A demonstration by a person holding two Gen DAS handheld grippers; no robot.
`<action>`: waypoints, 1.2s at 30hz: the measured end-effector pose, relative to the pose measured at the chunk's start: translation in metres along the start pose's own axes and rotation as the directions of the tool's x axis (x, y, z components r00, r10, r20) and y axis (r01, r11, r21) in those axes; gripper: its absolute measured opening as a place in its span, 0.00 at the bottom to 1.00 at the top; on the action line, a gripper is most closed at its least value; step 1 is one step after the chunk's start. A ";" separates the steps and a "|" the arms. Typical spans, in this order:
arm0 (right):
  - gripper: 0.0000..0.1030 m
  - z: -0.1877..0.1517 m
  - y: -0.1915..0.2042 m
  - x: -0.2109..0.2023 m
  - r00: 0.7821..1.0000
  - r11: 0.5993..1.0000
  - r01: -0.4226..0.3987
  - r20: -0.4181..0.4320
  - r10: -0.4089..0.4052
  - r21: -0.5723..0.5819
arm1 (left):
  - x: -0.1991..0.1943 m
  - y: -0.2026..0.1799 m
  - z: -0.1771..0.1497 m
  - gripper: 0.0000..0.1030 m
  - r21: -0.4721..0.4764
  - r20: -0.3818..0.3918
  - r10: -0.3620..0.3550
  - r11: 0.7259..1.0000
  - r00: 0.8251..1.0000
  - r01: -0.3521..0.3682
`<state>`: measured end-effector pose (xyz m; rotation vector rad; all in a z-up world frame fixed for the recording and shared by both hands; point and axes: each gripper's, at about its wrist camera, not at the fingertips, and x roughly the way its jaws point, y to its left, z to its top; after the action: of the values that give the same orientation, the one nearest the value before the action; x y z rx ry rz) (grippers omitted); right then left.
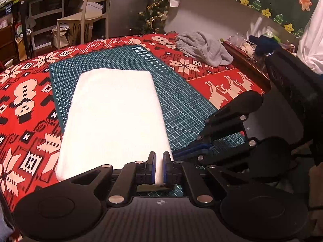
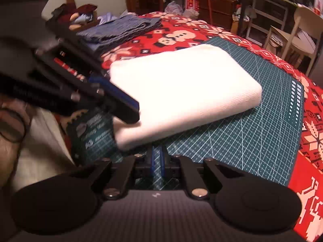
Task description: Fold clothes
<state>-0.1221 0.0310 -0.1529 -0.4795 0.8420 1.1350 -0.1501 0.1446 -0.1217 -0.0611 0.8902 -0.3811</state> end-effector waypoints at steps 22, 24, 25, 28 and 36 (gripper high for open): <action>0.08 0.021 -0.097 0.012 0.968 0.968 0.241 0.053 -0.245 0.071 | 0.060 0.020 0.079 0.05 0.138 0.041 0.032 0.990 0.999 -0.037; 0.08 0.019 -0.091 0.011 0.974 0.974 0.217 0.053 -0.220 0.059 | 0.063 0.020 0.084 0.05 0.145 0.045 0.030 0.989 0.999 -0.036; 0.08 0.017 -0.087 0.010 0.977 0.978 0.202 0.053 -0.205 0.049 | 0.065 0.020 0.086 0.05 0.145 0.044 0.027 0.989 0.999 -0.033; 0.07 0.014 -0.069 0.010 0.988 0.989 0.149 0.044 -0.148 -0.009 | 0.068 0.019 0.087 0.05 0.148 0.040 0.018 0.989 0.999 -0.024; 0.08 0.021 -0.120 0.007 0.956 0.957 0.280 0.065 -0.285 0.076 | 0.071 0.021 0.091 0.05 0.134 0.033 0.004 0.991 0.999 -0.008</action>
<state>-0.0029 0.0054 -0.1550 -0.4822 0.7171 0.8533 -0.0336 0.1301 -0.1215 0.0587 0.8305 -0.4324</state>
